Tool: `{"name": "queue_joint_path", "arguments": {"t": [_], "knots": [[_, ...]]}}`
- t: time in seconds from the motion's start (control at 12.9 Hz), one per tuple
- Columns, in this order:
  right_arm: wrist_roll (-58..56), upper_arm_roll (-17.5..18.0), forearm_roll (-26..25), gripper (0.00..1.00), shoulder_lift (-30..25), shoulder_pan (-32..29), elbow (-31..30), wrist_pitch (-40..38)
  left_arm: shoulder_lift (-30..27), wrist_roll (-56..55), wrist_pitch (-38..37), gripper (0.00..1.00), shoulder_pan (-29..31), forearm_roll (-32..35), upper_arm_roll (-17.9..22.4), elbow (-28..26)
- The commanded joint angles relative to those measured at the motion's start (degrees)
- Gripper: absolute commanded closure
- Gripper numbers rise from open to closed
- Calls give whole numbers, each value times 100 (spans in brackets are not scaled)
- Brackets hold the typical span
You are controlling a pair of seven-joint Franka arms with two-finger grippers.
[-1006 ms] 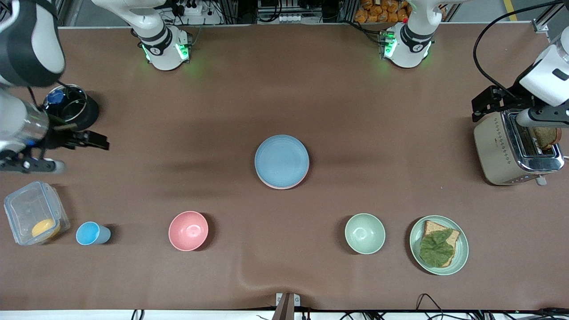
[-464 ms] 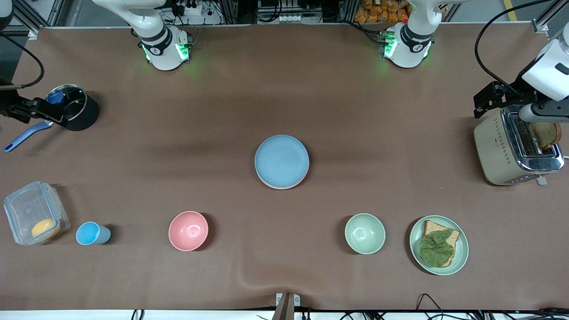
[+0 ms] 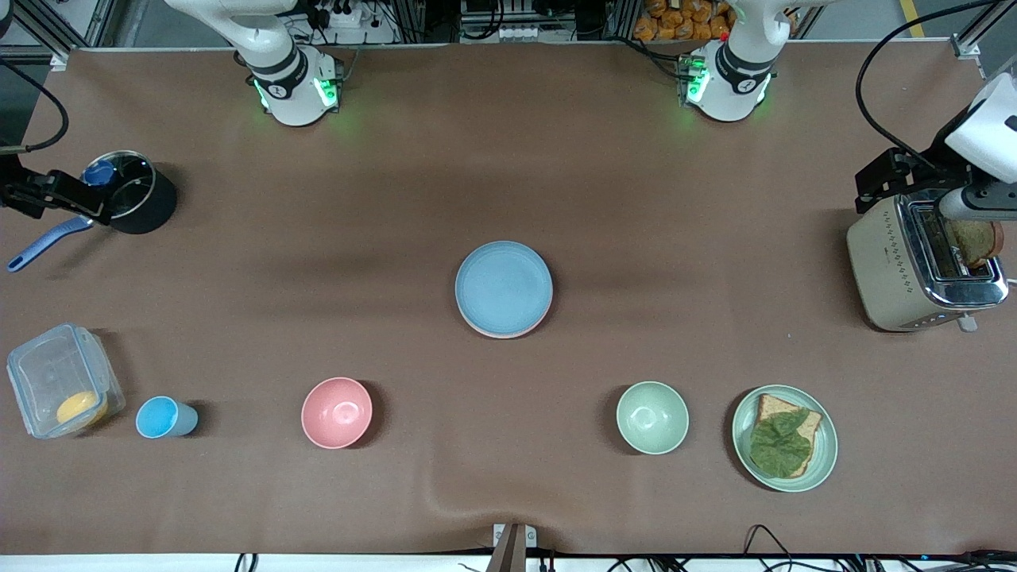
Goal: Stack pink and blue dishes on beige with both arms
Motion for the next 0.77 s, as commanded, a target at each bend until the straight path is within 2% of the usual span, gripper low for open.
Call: {"name": "queue_joint_path", "arguments": {"t": [0.0, 0.31, 0.7], "knots": [[-263, 47, -67, 0, -6, -111, 47, -76, -28, 85, 8, 0, 28, -83, -5, 49], [-219, 134, -49, 0, 12, -121, 56, -68, 86, 58, -9, 0, 10, -48, 22, 303], [-193, 179, -49, 0, 12, -68, 56, -76, 95, 14, -97, 0, 10, -119, 4, 278]]}}
